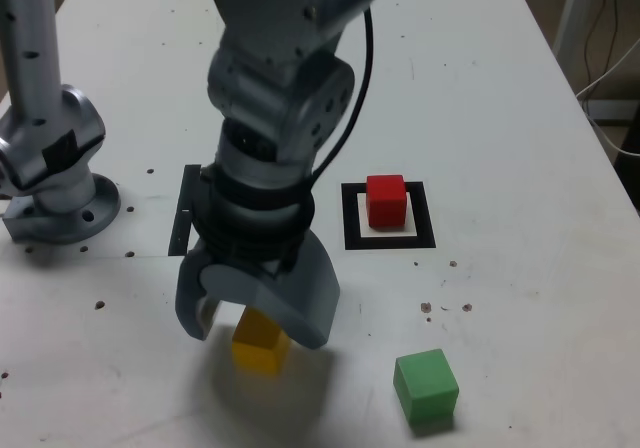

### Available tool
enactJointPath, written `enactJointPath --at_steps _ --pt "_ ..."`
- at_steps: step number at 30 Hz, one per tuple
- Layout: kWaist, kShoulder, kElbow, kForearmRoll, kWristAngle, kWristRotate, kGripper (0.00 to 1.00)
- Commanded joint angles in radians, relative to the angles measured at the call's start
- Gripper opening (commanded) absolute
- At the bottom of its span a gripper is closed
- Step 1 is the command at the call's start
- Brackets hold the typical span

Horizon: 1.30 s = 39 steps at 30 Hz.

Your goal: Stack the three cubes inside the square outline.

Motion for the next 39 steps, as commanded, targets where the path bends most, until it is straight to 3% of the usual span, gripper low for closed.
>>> enactJointPath --at_steps 1,8,16,20,24,27,39 --pt "-0.001 0.012 0.0 -0.012 -0.002 -0.003 0.99" --pt "-0.001 0.039 0.007 -0.035 -0.008 -0.008 0.96" --pt "-0.001 0.064 0.008 -0.057 -0.022 -0.009 0.84" --pt "0.0 0.071 0.009 -0.068 -0.03 -0.009 0.68" --pt "0.0 0.07 0.013 -0.085 -0.025 -0.009 0.43" --pt "-0.001 0.067 0.016 -0.095 -0.021 -0.007 0.31" --pt "-0.001 0.059 0.024 -0.097 -0.022 -0.005 0.29"
